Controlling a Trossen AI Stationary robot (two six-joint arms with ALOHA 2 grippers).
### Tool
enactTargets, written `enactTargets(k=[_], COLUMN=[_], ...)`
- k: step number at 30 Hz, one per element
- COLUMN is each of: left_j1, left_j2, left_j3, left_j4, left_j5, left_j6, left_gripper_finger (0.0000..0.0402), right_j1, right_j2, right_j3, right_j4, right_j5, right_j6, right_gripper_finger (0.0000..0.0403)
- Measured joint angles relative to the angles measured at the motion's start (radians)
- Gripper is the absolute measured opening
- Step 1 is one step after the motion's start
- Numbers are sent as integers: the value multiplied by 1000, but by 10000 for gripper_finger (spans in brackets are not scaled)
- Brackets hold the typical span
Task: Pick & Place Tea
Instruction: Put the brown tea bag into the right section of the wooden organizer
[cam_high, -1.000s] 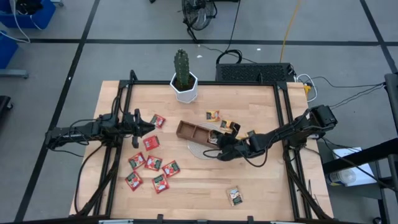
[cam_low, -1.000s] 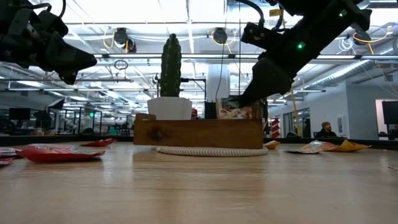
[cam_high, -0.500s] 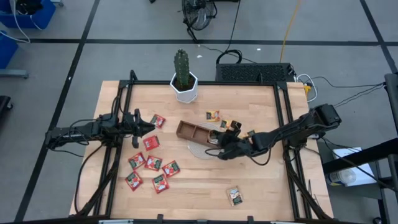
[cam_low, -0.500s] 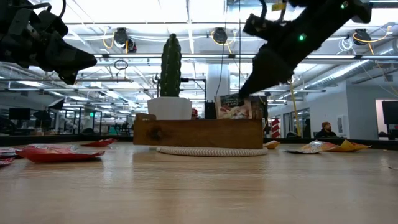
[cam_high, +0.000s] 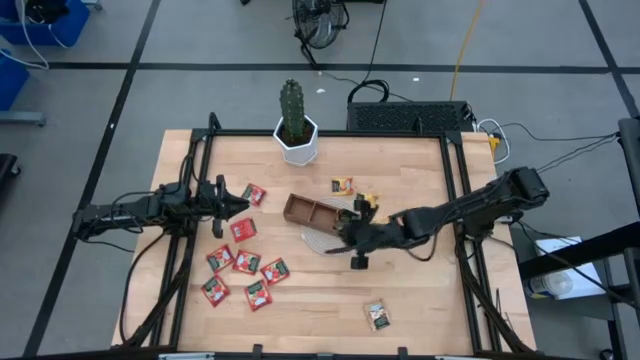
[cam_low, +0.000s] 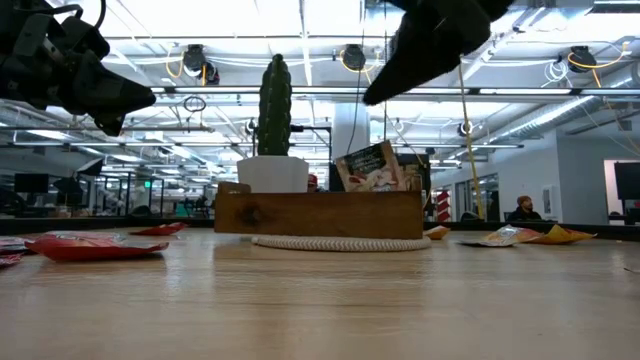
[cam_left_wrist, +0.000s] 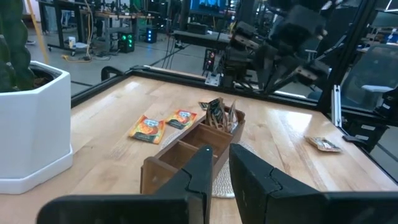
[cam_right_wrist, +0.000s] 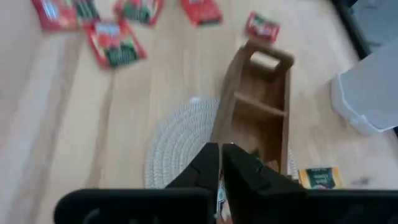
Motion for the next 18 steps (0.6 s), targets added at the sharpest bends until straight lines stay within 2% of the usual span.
enactTargets(k=[4, 7, 18], left_j1=[0, 0, 0], left_j2=[0, 0, 0], left_j3=[0, 0, 0], left_j4=[0, 0, 0], left_j5=[0, 0, 0], left_j6=[0, 0, 0], left_gripper_finger=[58, 58, 58], right_j1=[-18, -38, -107], right_j2=[112, 197, 347], right_j3=[143, 192, 203], right_j4=[-228, -351, -388], right_j5=[-30, -22, -22], right_j6=[-9, -9, -4], right_gripper_finger=[1, 1, 0])
